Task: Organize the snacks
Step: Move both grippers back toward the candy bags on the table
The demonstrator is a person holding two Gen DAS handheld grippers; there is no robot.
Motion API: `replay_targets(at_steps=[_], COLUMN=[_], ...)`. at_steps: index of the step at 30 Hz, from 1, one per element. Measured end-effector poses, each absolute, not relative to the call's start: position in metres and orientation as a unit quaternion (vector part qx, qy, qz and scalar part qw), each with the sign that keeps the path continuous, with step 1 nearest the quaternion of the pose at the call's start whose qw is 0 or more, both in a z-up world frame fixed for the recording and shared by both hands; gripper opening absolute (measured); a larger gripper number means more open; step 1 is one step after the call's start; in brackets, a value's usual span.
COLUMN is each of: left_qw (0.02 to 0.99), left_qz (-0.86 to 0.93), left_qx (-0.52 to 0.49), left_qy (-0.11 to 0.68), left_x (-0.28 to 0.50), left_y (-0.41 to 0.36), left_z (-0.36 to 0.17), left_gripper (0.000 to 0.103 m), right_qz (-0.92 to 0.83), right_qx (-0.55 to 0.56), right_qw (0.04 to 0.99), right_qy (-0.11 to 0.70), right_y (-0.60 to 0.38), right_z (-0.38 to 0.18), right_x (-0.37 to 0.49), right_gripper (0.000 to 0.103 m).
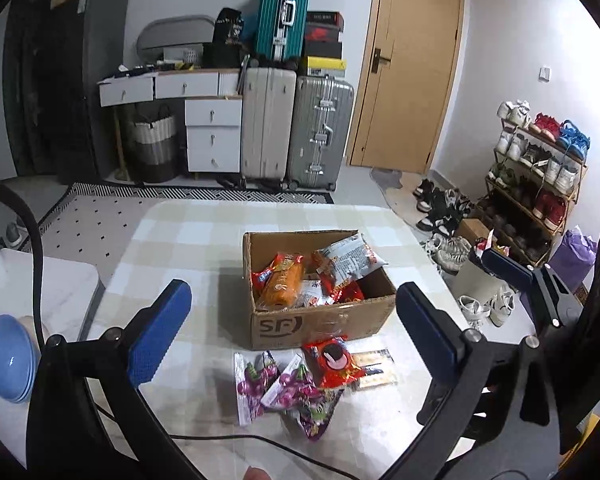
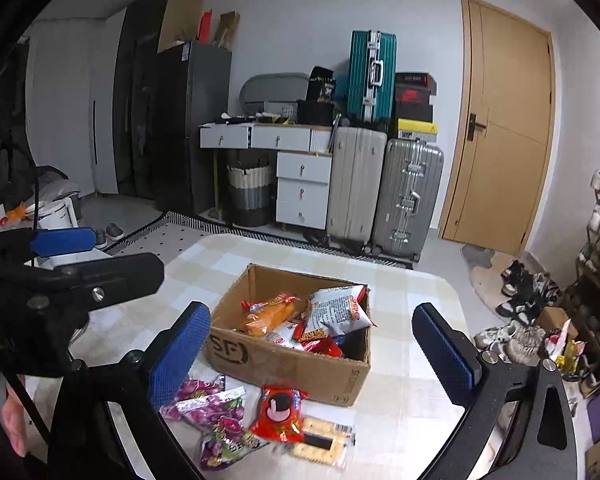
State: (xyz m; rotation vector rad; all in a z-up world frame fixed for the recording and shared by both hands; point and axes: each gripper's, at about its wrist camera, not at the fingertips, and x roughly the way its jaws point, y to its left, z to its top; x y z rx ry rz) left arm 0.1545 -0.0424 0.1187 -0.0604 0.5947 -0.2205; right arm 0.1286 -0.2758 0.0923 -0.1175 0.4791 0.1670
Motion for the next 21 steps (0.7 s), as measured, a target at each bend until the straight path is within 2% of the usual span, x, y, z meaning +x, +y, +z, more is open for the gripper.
replay_targets(at_steps=[9,21], left_qw=[0.958,0.96], left_qz=[-0.115,-0.118], left_qx=[-0.027,-0.05], left_qy=[0.261,0.248], left_x=[0.067,-0.011], left_y=[-0.028,-0.001], left_z=[0.135,0.109], left_gripper=[0.102,0.102], right_qz=[0.079,0.065], right_qx=[-0.076,-0.082], right_qw=[0.975,0.971], right_qy=[0.193,0.215], right_y=[-0.26,-0.26], right_z=[0.11,0.066], right_x=[0.048,-0.011], right_gripper=[0.103,0.103])
